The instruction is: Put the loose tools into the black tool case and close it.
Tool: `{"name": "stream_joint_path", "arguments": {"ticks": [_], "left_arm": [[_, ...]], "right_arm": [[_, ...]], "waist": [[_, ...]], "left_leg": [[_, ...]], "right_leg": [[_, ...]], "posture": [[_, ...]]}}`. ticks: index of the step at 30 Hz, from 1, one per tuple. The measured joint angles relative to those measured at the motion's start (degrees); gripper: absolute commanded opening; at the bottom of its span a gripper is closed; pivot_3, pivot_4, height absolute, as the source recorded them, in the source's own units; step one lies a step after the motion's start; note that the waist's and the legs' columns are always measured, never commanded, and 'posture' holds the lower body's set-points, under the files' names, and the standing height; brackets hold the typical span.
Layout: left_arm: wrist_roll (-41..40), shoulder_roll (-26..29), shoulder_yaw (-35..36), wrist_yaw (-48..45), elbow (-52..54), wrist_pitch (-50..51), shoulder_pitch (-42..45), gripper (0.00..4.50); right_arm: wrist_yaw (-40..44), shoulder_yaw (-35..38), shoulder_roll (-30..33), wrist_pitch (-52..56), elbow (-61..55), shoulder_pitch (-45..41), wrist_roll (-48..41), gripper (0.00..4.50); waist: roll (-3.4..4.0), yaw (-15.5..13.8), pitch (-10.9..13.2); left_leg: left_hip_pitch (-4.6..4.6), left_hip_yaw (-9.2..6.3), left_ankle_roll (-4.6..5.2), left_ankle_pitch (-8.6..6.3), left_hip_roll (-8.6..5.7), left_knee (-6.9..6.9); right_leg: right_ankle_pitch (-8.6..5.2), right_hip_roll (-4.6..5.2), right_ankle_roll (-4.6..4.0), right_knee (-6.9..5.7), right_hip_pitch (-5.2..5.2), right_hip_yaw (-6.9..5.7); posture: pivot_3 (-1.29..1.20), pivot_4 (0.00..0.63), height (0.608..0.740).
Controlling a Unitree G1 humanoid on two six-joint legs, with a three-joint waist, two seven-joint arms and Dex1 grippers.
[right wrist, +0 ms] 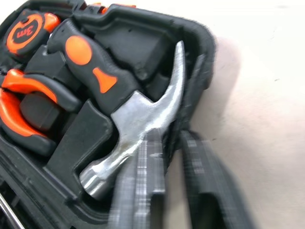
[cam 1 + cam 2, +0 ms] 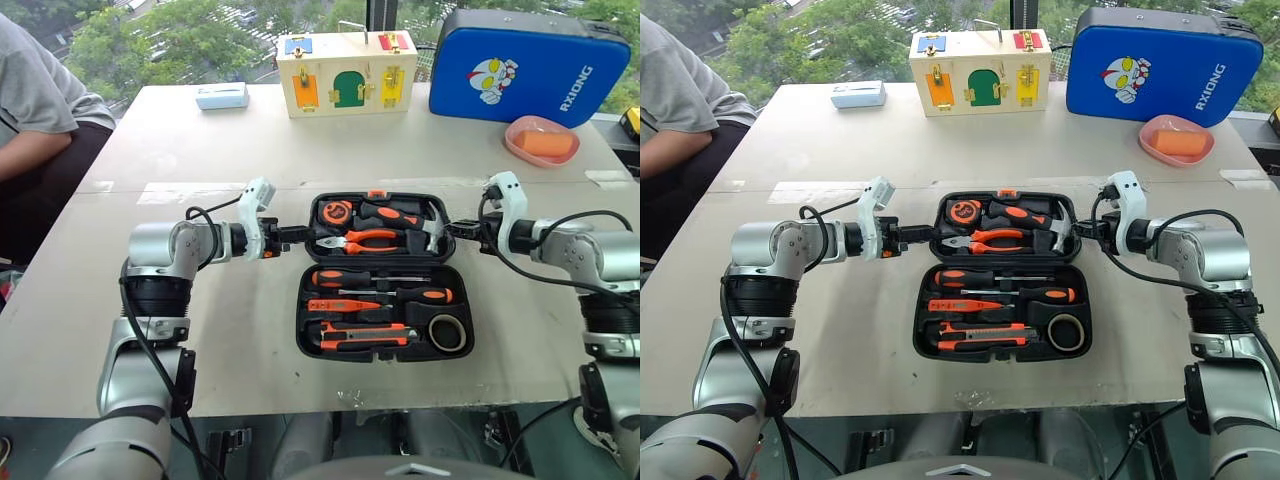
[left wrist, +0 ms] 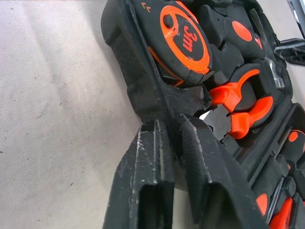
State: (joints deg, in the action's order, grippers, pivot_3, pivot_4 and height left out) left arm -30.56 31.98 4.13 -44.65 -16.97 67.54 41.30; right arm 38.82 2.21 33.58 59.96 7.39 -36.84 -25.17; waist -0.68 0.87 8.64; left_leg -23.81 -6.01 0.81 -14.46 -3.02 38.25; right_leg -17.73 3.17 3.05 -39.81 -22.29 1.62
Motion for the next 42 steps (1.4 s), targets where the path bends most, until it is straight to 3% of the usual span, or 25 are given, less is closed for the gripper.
{"name": "stream_joint_path", "arguments": {"ticks": [12, 18, 30, 36, 42], "left_arm": [[-0.69, -1.57, 2.22, 0.5, 0.82, -0.84, -1.48, 0.03], [1.43, -2.37, 1.94, -0.08, 5.34, -12.31, -5.96, 0.03], [10.59, -3.56, 0.01, -0.26, 12.54, -41.3, -12.87, 0.03], [17.5, -3.71, -1.85, -0.15, 12.45, -60.3, -18.61, 0.03], [23.92, -3.82, -2.52, 2.16, 12.22, -77.16, -23.39, 0.03]], "right_arm": [[1.43, -1.87, 1.22, -4.53, -3.12, 2.26, 2.1, 0.0], [1.02, -2.42, 0.28, -13.44, -5.13, 4.55, 5.52, 0.0], [-2.94, -4.75, -1.85, -50.16, -0.05, 7.03, 20.94, 0.0], [-8.23, -7.2, 1.64, -76.33, 6.3, 10.02, 32.7, 0.0], [-16.49, -7.8, 4.86, -94.3, 12.04, 12.0, 41.0, 0.0]], "waist": [[-0.02, -0.24, -0.01], [-0.04, -0.06, 0.01], [-0.05, 0.15, 0.05], [-0.05, 0.04, 0.05], [-0.06, -0.04, 0.04]], "left_leg": [[-0.01, -0.02, 0.0, 0.0, 0.0, 0.0], [-0.03, -0.01, 0.0, 0.0, 0.0, 0.0], [-0.17, 0.35, 0.0, 0.0, 0.01, -0.11], [-0.16, 0.4, 0.0, 0.0, 0.04, -0.15], [-0.06, 0.54, 0.0, 0.0, 0.04, -0.15]], "right_leg": [[0.0, 0.02, 0.0, 0.0, 0.01, 0.0], [0.0, 0.01, 0.0, 0.0, -0.03, 0.18], [0.01, -0.02, 0.01, -0.04, -0.41, 0.35], [0.01, -0.03, 0.01, 0.0, -0.41, 0.38], [0.01, -0.06, 0.02, -0.04, -0.38, 0.53]], "posture": [[0.0, 0.15, 0.735], [0.0, 0.15, 0.735], [0.0, 0.15, 0.735], [0.0, 0.15, 0.735], [0.0, 0.15, 0.735]]}}
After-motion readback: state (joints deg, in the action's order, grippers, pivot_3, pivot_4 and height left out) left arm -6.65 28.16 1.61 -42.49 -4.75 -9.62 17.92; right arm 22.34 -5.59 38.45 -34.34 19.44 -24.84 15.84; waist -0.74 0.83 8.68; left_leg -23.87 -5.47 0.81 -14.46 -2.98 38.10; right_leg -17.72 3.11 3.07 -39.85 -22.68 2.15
